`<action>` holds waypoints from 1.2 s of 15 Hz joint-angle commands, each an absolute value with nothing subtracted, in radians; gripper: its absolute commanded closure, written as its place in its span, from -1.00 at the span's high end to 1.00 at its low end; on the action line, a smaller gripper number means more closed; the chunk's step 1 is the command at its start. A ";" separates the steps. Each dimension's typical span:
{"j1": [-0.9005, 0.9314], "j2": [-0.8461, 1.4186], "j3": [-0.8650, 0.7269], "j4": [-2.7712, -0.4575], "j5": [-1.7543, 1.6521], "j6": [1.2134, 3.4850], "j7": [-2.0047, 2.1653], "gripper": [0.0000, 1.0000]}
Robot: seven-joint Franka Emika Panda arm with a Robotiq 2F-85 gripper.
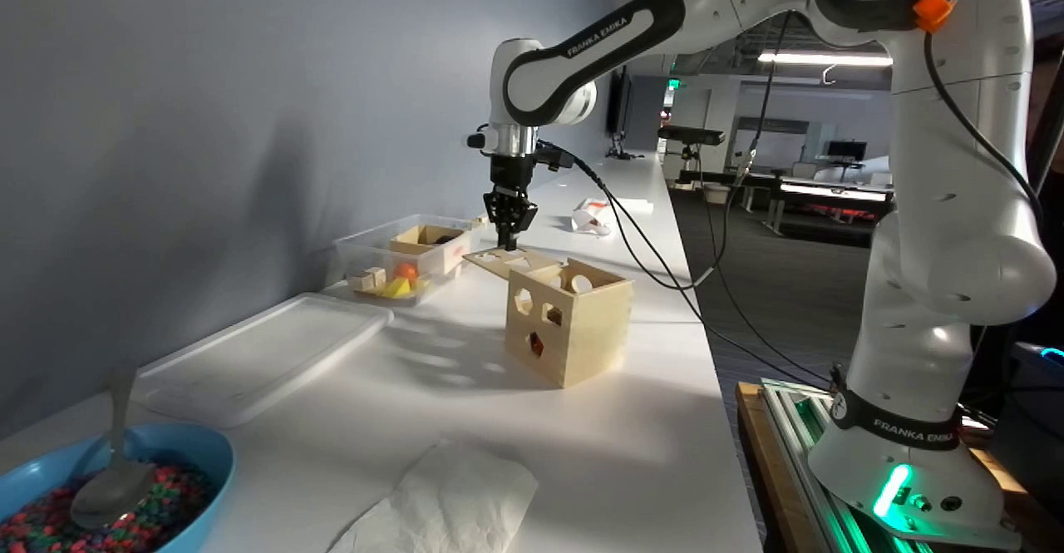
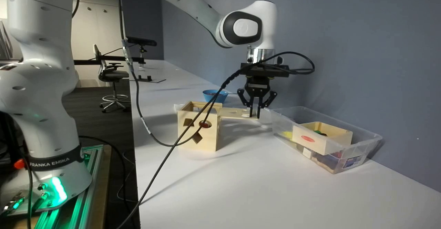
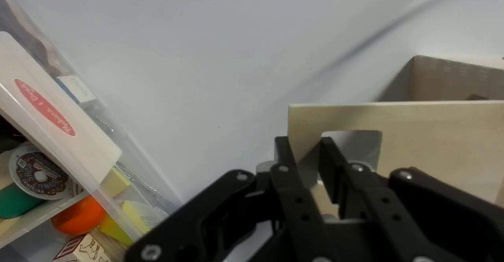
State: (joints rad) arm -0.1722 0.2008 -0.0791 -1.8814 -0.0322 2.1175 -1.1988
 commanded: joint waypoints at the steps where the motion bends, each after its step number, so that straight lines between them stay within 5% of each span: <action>1: -0.175 0.184 -0.080 -1.894 -0.023 2.126 -1.201 -0.89; 18: -0.181 0.156 -0.082 -1.917 -0.014 2.159 -1.198 -0.89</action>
State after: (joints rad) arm -0.1801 0.1937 -0.0820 -1.8815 -0.0296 2.1325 -1.1987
